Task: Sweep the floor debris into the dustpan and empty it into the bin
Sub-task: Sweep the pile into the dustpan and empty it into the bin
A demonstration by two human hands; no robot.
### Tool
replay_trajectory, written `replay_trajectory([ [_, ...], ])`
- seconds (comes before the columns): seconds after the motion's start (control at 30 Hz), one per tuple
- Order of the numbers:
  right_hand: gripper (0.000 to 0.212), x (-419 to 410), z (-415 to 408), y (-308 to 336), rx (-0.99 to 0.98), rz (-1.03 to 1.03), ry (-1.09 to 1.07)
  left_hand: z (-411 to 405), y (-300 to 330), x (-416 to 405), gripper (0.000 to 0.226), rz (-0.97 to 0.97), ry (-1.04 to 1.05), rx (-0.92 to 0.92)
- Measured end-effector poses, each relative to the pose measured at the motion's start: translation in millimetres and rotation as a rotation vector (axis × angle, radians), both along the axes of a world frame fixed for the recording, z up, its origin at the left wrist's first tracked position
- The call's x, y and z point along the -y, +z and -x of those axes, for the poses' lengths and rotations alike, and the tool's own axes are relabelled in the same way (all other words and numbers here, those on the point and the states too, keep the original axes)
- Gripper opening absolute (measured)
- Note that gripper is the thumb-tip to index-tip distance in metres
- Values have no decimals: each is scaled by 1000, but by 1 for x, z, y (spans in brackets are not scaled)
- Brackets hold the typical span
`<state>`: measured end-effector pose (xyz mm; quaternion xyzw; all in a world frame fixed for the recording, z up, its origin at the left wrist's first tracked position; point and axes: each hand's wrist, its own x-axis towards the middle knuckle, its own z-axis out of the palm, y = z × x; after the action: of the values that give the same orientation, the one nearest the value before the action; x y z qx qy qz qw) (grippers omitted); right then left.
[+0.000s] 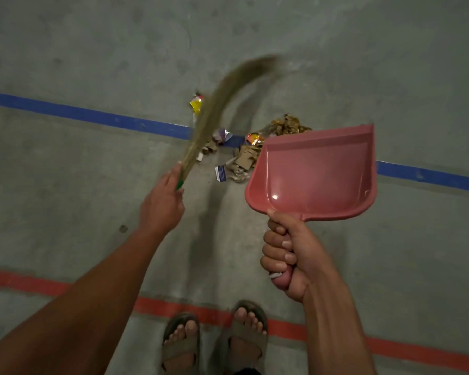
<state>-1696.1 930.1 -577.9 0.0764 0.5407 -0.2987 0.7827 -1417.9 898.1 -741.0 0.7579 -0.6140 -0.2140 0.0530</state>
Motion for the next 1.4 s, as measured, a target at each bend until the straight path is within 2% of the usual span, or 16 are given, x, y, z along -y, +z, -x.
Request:
replay_trajectory([
  [0.07, 38, 0, -2, 1, 0, 5, 15, -8, -2, 11, 66, -7, 126, 21],
  [0.17, 38, -1, -2, 2, -10, 10, 28, -24, -11, 21, 65, -154, 259, 49],
  [0.3, 37, -3, -1, 0, -12, 9, 21, -23, -17, 7, 70, -352, 187, 52],
  [0.47, 37, -5, -8, 1, -3, 13, 33, 4, -16, -30, 68, -284, -36, -22],
  [0.63, 36, -5, -14, 1, 14, 19, 24, 8, -10, -46, 75, -77, -133, -62],
  [0.83, 39, 31, -18, 3, 90, 85, 28, -14, 0, 40, 67, 66, 90, -26],
  [1.0, 38, 77, -19, 3, 140, 152, 4, -46, -3, 149, 66, -103, 269, 47],
  [1.07, 38, 92, -20, 3, 156, 184, 8, -50, -5, 176, 59, -190, 299, 43],
  [1.2, 39, 105, -18, 4, 127, 202, 9, -41, -13, 181, 45, -301, 158, 69],
  [1.4, 38, 73, -13, 6, 76, 140, -36, -29, -19, 89, 73, -321, -182, 8],
])
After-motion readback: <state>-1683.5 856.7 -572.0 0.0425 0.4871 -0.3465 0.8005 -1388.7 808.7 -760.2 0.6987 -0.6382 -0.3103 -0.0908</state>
